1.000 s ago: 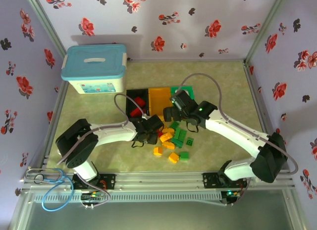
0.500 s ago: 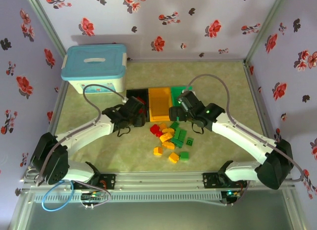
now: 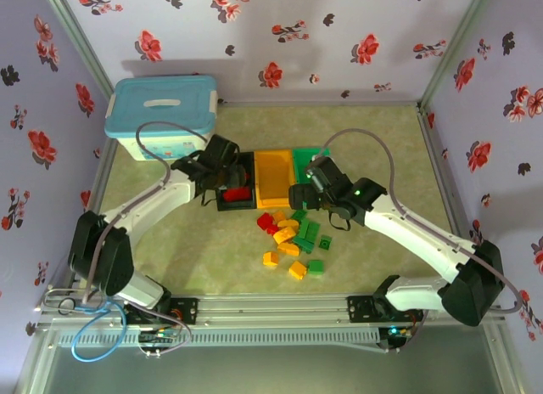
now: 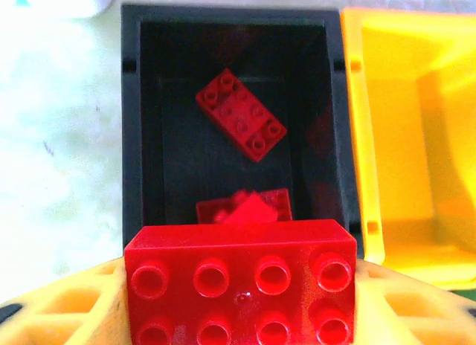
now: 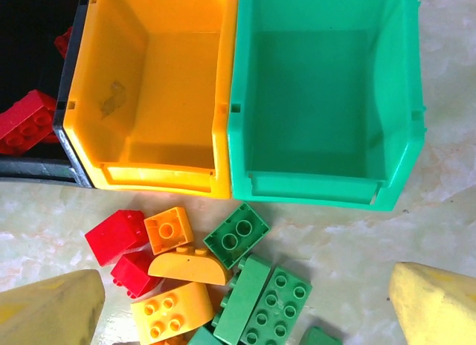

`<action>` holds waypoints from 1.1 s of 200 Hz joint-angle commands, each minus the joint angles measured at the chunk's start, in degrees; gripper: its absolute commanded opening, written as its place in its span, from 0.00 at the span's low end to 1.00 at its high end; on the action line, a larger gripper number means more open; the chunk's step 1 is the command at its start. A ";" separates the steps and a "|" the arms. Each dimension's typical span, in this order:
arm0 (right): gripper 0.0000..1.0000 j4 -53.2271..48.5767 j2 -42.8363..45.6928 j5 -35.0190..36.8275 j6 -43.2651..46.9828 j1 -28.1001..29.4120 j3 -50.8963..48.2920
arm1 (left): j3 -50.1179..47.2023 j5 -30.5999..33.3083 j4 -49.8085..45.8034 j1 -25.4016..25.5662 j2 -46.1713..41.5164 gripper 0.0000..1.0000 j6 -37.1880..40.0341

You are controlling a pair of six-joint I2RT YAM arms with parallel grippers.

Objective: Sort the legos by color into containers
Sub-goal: Place the lego in the container, then pick up the lego from the center of the table.

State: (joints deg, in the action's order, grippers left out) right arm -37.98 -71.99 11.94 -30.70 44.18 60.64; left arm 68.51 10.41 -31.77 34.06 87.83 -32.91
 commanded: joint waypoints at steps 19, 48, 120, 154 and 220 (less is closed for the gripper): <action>0.99 -1.22 2.00 -0.90 -0.80 -0.19 -1.12 | 6.80 -1.84 -2.55 -1.18 2.44 0.89 2.22; 0.99 -0.14 2.38 -2.68 0.78 -0.19 -2.80 | 4.15 -1.89 -1.08 -0.70 -1.00 0.89 0.97; 0.94 0.37 -2.66 -8.52 9.06 5.58 -0.99 | -7.16 -1.82 1.22 0.11 -15.44 0.88 -1.47; 0.92 -0.43 -10.39 -8.12 10.71 9.70 3.56 | -16.75 -1.80 4.37 0.55 -22.15 0.87 -4.96; 0.93 0.40 -23.49 -9.97 14.04 12.84 10.39 | -30.35 -1.66 1.82 1.27 -35.49 0.86 -9.73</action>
State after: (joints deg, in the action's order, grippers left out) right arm -37.34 -92.75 3.33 -19.33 56.80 67.92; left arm 40.56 8.75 -28.86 34.94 57.74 -39.64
